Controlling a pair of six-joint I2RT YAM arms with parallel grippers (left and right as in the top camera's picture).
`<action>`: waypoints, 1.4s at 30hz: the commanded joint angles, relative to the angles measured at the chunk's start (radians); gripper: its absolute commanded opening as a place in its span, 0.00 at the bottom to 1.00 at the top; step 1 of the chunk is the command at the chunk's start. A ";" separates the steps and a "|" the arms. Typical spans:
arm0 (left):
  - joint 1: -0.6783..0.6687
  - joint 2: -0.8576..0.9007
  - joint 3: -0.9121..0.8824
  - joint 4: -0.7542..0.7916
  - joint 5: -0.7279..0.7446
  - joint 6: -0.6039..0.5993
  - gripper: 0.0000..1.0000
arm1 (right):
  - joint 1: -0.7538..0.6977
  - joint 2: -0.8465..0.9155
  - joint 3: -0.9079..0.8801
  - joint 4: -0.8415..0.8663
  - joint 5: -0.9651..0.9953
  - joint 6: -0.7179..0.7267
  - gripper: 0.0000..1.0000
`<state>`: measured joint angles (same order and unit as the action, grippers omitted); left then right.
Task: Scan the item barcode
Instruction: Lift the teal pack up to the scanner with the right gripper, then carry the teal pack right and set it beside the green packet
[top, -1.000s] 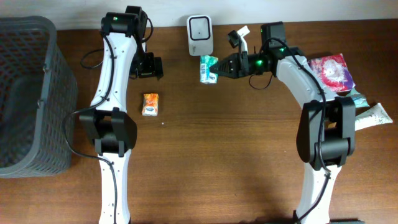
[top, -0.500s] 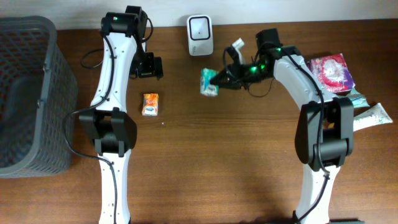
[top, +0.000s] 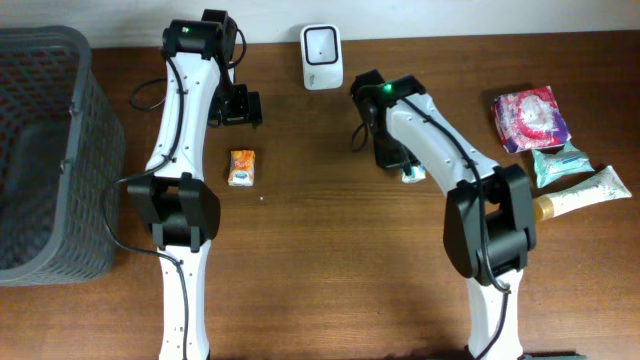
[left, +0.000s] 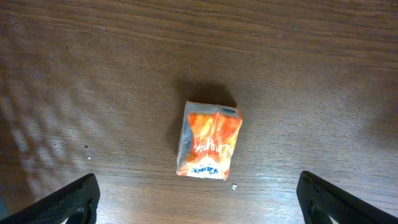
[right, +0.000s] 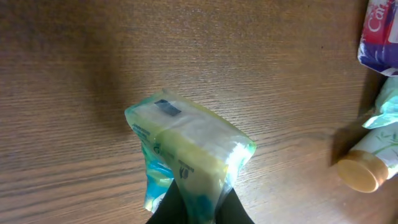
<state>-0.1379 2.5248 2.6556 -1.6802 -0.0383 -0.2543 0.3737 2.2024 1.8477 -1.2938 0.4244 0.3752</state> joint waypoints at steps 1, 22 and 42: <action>0.002 0.000 0.008 -0.001 -0.011 0.001 0.99 | 0.026 0.026 -0.008 0.014 0.020 0.027 0.04; 0.002 0.000 0.008 -0.001 -0.011 0.001 0.99 | 0.031 0.226 0.156 1.434 -0.209 -1.086 0.04; 0.002 0.000 0.008 -0.001 -0.011 0.001 0.99 | -0.024 0.053 0.161 1.128 0.193 -0.672 0.04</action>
<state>-0.1379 2.5248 2.6556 -1.6802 -0.0383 -0.2546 0.3893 2.4046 1.9987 -0.0399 0.5362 -0.5331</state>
